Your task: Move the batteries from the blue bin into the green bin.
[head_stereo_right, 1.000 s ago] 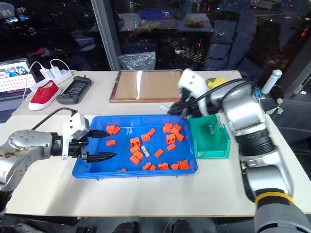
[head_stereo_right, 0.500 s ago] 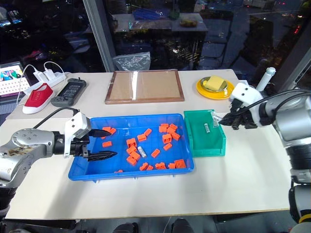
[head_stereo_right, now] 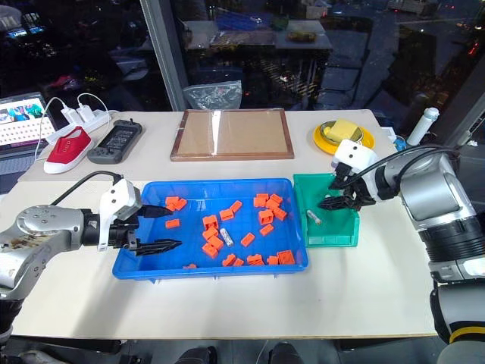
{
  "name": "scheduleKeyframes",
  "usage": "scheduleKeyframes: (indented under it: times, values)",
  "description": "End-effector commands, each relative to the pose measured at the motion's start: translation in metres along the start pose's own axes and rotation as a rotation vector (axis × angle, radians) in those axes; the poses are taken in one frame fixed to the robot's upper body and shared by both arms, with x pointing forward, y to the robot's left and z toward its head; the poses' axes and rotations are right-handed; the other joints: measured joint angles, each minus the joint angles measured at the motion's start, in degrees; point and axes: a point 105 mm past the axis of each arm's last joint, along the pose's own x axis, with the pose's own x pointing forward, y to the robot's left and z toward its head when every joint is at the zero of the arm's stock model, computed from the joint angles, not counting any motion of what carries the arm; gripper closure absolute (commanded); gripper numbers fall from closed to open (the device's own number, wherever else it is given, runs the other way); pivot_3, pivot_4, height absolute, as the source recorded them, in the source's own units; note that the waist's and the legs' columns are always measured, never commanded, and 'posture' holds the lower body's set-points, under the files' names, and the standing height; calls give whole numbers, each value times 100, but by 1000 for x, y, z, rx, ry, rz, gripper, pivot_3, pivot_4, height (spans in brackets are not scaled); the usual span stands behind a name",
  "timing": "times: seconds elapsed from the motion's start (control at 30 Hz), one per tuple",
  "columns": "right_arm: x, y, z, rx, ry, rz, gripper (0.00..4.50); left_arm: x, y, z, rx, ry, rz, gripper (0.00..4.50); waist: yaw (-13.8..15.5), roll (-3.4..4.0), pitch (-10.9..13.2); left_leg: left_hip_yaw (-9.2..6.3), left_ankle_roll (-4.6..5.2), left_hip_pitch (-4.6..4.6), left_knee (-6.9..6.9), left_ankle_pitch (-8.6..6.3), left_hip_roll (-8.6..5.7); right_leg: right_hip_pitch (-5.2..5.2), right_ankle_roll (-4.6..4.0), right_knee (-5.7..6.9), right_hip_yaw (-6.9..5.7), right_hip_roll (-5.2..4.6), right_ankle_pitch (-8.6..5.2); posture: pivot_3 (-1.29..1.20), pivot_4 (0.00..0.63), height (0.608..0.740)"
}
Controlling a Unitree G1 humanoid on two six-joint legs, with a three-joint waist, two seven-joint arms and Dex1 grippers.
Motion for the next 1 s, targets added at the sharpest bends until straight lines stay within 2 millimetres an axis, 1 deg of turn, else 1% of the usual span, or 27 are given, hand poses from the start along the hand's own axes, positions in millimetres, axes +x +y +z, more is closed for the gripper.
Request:
scheduleKeyframes:
  times: [0.03, 0.1, 0.17, 0.23, 0.3, 0.37, 0.4, 0.47, 0.53, 0.57, 0.63, 0.73, 0.87, 1.0]
  values:
    - [-10, -7, 38, -138, -94, -52, 17, -9, 2, 7, 34, -6, 25, 0, -1, 0, 0, 0, 0, 0, 0, 0, 0, 0, 0, 0, 0, 0, 0, 0, 150, 740]
    - [-5, -2, 55, -191, -147, -44, 17, -10, 3, 6, 34, -6, 31, 0, -14, 0, 0, 1, 0, 2, -1, 0, 1, 0, 0, 0, 1, 0, 0, 0, 150, 740]
    - [-1, 11, 68, -229, -200, 12, 17, -10, 4, 6, 35, -5, 40, 0, -19, 0, 0, 1, 0, 3, -1, 0, 3, 1, 0, 0, 1, 3, 0, 0, 150, 740]
    - [5, 47, 91, -260, -328, 169, 17, -12, 5, 7, 39, -6, 48, 0, -6, -1, 0, 1, 0, 2, 0, 0, 3, 0, 0, 3, 1, 2, 0, 0, 150, 740]
    - [14, 73, 106, -285, -395, 257, 17, -14, 4, 8, 41, -5, 51, 0, -6, -2, -1, -1, 1, 0, -1, -1, 3, 0, 0, 3, 1, 2, 0, 0, 150, 740]
    - [30, 94, 108, -256, -381, 316, 17, -15, 5, 7, 41, -2, 58, 0, -2, -2, -1, -2, 4, 0, 1, -3, 3, 0, 0, 8, 1, 3, 0, 0, 150, 740]
    - [39, 103, 106, -230, -351, 342, 17, -15, 5, 6, 41, 0, 59, 0, 9, -2, -1, -2, 4, 0, 2, -2, 2, 0, 0, 9, 1, 2, 0, 0, 150, 740]
    - [55, 116, 98, -231, -289, 366, 17, -15, 4, 6, 40, -1, 60, 0, 32, -3, -2, -2, 4, 1, 4, -2, 0, 2, 0, 9, 1, 0, 0, 0, 150, 740]
    - [77, 128, 98, -175, -245, 376, 17, -15, 2, 6, 38, -1, 62, 0, 36, -4, -2, -3, 4, 1, 5, -2, -1, 4, 0, 8, 1, 0, 0, 0, 150, 740]
    - [84, 135, 101, -154, -244, 386, 17, -16, 1, 6, 37, -1, 62, 0, 27, -5, -2, -2, 4, 0, 6, -2, -2, 3, 0, 7, 1, 0, 0, 0, 150, 740]
    - [91, 147, 102, -134, -238, 419, 17, -16, -1, 5, 36, 1, 62, 0, 12, -5, -2, -3, 4, -2, 5, -2, 0, -3, 0, 12, 2, 2, 0, 0, 150, 740]
    - [101, 156, 95, -126, -197, 439, 17, -16, -1, 5, 36, 2, 64, 0, 15, -5, -2, -4, 4, 1, 3, -2, 1, -5, 0, 20, 2, 3, 0, 0, 150, 740]
    - [125, 151, 95, -70, -164, 345, 17, -16, -2, 6, 39, 3, 67, 0, 0, -7, -3, -4, 4, 2, 5, -2, 0, -3, 0, 19, 2, 2, 0, 0, 150, 740]
    - [133, 152, 95, -63, -146, 331, 17, -16, -1, 6, 46, 7, 70, 0, 4, -7, -3, -4, 4, 4, 2, -2, 1, -5, 0, 23, 2, 5, 0, 0, 150, 740]
